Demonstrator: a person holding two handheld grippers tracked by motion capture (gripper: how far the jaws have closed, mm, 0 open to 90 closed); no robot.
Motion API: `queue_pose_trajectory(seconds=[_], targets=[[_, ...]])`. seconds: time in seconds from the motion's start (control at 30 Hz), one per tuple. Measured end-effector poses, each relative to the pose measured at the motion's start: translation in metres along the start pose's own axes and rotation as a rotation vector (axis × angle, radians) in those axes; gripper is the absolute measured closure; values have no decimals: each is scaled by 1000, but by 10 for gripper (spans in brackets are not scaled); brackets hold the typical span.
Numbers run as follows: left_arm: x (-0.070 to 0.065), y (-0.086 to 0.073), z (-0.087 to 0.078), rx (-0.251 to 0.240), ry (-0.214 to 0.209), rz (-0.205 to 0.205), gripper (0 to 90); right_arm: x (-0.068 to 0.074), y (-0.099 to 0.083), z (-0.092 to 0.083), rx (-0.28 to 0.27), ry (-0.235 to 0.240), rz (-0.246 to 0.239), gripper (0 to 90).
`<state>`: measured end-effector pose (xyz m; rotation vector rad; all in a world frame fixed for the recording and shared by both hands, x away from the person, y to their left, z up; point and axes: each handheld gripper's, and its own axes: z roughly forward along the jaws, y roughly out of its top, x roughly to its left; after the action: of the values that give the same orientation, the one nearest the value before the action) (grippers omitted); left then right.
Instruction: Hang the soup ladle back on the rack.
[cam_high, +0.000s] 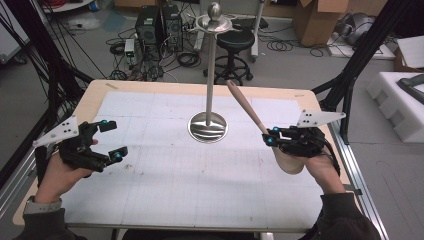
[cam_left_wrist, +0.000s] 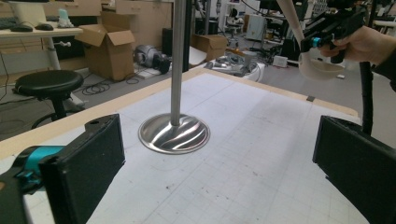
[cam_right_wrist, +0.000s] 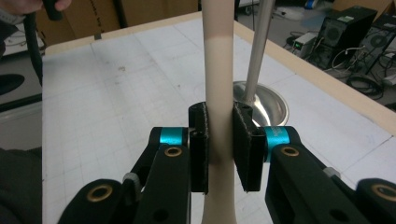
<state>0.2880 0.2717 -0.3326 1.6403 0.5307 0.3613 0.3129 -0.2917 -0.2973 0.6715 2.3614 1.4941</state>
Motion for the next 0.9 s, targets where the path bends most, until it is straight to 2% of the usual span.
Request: queue_pose_trajectory(seconds=[0.23,0.37,0.9], targets=[[0,0,1,4,0,-1,25,-6,3,-7,-52,-10,21,784],[0,0,1,5,1,-2,25,-8,4,-10,-77,-16,50,783],[0,-1,0,1,-2,-6,25,-17,15,-18,-102,-40,54,783]])
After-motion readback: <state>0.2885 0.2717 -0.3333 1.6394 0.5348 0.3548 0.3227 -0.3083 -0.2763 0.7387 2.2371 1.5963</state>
